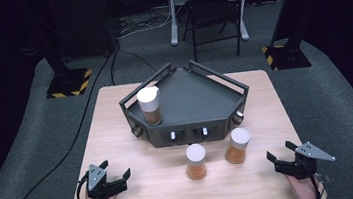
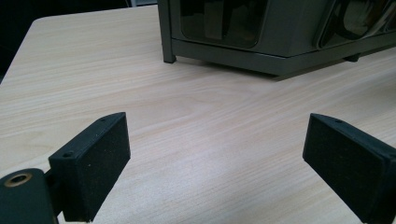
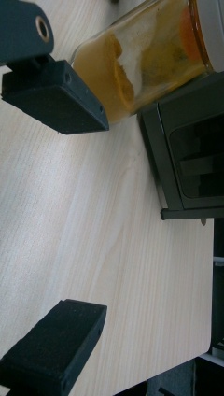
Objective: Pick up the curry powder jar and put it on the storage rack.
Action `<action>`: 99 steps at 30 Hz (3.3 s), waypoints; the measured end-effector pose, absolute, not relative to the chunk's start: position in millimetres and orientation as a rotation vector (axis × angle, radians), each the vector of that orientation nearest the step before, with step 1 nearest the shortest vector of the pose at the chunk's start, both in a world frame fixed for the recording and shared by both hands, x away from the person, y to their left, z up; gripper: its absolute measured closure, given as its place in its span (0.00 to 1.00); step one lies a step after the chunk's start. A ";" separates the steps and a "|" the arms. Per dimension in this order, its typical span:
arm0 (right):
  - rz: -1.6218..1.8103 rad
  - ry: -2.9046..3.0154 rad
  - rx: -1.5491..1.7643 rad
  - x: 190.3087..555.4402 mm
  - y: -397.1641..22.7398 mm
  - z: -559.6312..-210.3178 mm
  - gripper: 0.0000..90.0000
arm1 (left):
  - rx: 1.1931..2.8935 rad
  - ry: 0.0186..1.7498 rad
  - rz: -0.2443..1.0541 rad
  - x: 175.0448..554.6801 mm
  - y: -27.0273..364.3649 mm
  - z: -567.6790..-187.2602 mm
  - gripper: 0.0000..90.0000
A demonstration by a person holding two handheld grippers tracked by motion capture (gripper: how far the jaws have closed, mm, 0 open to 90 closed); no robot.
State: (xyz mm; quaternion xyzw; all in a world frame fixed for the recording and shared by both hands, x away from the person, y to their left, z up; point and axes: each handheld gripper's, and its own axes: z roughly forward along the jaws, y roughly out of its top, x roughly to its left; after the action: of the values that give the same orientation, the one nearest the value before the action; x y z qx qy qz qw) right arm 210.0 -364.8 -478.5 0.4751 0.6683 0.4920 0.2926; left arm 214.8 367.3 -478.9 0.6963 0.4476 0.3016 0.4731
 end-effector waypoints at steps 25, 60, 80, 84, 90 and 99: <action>1.416 1.838 1.222 210.3 -372.3 -471.2 0.13 | 1.721 1.087 0.743 215.6 365.5 -477.9 0.08; 1.588 2.098 0.892 210.7 -325.8 -432.2 0.15 | 1.714 1.081 0.737 215.0 366.3 -478.8 0.08; 1.620 2.182 0.796 234.5 -275.7 -426.7 0.15 | 1.715 1.079 0.738 214.9 366.2 -478.9 0.08; 1.617 2.197 0.794 239.7 -265.7 -426.1 0.16 | 1.715 1.080 0.736 215.1 366.4 -478.8 0.08; 1.617 2.217 0.783 247.0 -251.1 -426.4 0.16 | 1.716 1.078 0.736 215.2 366.5 -478.8 0.08; 1.615 2.231 0.763 256.9 -232.2 -424.3 0.19 | 1.716 1.080 0.732 215.6 367.0 -478.5 0.08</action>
State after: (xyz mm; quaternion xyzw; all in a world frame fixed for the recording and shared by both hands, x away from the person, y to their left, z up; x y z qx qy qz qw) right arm 256.9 -232.2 -424.3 0.2644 0.7728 0.5594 0.1411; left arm 215.6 367.0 -478.5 0.7011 0.4415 0.2991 0.4734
